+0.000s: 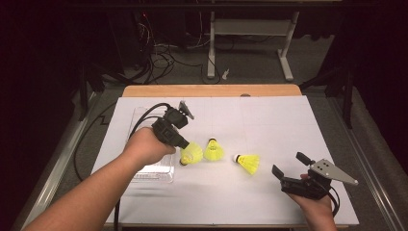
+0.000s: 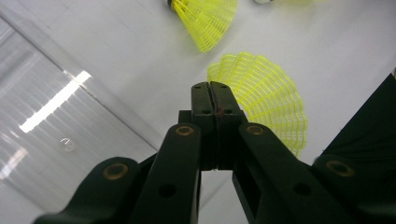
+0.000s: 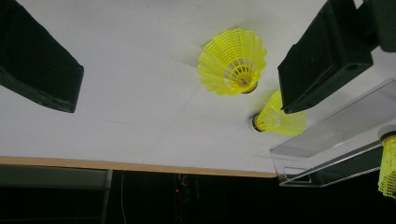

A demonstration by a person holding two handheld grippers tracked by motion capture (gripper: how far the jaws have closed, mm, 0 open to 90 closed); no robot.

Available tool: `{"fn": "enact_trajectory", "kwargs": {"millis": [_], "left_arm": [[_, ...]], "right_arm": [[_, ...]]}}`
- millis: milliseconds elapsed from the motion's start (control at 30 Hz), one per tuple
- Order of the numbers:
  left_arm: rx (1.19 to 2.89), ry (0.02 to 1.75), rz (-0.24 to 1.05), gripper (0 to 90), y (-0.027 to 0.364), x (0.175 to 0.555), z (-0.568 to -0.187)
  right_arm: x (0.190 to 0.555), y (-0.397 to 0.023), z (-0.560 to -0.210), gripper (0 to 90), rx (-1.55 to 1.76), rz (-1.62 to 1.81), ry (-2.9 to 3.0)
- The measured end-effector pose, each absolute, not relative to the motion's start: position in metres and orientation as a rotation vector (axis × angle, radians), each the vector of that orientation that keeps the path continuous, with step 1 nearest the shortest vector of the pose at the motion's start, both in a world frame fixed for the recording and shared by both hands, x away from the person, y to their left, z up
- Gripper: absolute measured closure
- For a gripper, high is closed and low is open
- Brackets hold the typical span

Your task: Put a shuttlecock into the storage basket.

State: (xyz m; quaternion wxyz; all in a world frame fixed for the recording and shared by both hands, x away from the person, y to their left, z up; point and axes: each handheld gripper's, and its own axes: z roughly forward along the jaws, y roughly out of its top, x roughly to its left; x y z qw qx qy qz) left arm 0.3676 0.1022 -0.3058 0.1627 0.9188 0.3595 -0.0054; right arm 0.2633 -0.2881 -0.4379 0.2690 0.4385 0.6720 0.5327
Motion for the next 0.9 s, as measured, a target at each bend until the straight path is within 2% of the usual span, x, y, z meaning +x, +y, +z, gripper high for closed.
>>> {"fn": "enact_trajectory", "kwargs": {"millis": [400, 900], "left_arm": [[2.561, 1.107, 0.051, 90.0, 0.137, 0.370, -0.282], [2.503, 1.256, 0.087, 90.0, 0.185, 0.380, -0.288]], "right_arm": [[0.263, -0.287, -0.438, 0.6, 1.180, 1.433, 1.816], [0.263, -0.288, -0.438, 0.6, 1.180, 1.433, 1.812]]}}
